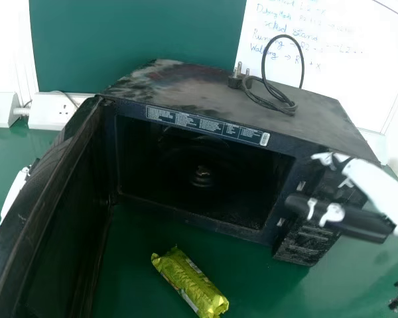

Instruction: Put biscuit inside oven

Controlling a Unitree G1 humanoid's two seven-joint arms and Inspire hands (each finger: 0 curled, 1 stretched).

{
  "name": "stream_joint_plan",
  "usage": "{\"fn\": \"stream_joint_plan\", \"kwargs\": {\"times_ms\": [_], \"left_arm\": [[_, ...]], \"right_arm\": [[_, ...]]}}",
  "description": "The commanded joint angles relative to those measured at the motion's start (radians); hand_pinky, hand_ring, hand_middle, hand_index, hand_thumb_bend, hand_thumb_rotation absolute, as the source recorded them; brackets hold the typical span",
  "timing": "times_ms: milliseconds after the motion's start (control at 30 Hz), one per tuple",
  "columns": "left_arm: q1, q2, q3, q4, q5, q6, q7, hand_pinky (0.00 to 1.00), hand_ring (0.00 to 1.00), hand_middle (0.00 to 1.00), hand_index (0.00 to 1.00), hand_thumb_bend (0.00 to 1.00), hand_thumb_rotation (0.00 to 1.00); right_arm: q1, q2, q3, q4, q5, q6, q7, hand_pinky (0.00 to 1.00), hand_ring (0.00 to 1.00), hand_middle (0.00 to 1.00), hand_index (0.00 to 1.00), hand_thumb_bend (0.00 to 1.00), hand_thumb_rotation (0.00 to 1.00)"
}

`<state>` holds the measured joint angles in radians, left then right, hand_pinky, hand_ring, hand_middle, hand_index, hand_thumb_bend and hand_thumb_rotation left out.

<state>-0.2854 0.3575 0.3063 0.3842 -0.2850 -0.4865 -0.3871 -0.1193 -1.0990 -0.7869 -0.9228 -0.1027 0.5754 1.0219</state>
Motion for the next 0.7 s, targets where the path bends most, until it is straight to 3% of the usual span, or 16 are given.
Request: {"fn": "stream_joint_plan", "kwargs": {"times_ms": [0,100,167,267,333,433,467,567,667], "left_arm": [[0.01,0.001,0.008,-0.007,-0.005,0.003,0.003,0.31,0.38,0.43,0.48,0.52,0.08],[0.009,0.003,0.008,-0.004,0.002,-0.001,0.006,0.31,0.38,0.43,0.48,0.52,0.08],[0.007,0.002,0.008,0.0,0.004,-0.005,0.008,0.31,0.38,0.43,0.48,0.52,0.08],[0.007,-0.001,0.008,-0.004,0.0,0.003,0.009,0.31,0.38,0.43,0.48,0.52,0.08],[0.007,0.0,0.006,-0.003,0.007,-0.004,0.011,0.31,0.38,0.43,0.48,0.52,0.08],[0.005,0.001,0.005,0.003,0.012,-0.014,0.01,0.31,0.38,0.43,0.48,0.52,0.07],[0.005,0.001,0.004,0.002,0.011,-0.012,0.009,0.31,0.38,0.43,0.48,0.52,0.07],[0.004,0.001,0.003,0.0,0.009,-0.006,0.009,0.31,0.38,0.43,0.48,0.52,0.07],[0.003,0.0,0.003,-0.002,0.009,-0.003,0.011,0.31,0.38,0.43,0.48,0.52,0.08]], "right_arm": [[0.012,0.025,-0.009,0.025,0.04,-0.098,-0.012,0.55,0.74,0.82,0.9,1.0,0.66],[0.024,0.11,-0.014,0.107,0.126,-0.295,-0.031,0.53,0.72,0.8,0.89,1.0,0.71],[0.042,0.127,-0.009,0.127,0.154,-0.334,-0.035,0.6,0.75,0.81,0.88,1.0,0.69],[0.044,0.065,0.032,0.133,0.149,-0.34,-0.025,0.68,0.79,0.83,0.89,1.0,0.76],[0.047,0.072,0.059,0.132,0.12,-0.393,-0.058,0.64,0.75,0.79,0.85,1.0,0.82],[0.064,0.144,0.084,0.175,0.122,-0.524,-0.114,0.57,0.69,0.74,0.82,1.0,0.8],[0.074,0.159,0.091,0.182,0.124,-0.546,-0.127,0.56,0.68,0.74,0.82,1.0,0.8],[0.074,0.118,0.116,0.182,0.111,-0.545,-0.123,0.58,0.7,0.75,0.84,1.0,0.78],[0.079,0.11,0.143,0.18,0.048,-0.587,-0.146,0.51,0.64,0.7,0.81,1.0,0.94]]}}
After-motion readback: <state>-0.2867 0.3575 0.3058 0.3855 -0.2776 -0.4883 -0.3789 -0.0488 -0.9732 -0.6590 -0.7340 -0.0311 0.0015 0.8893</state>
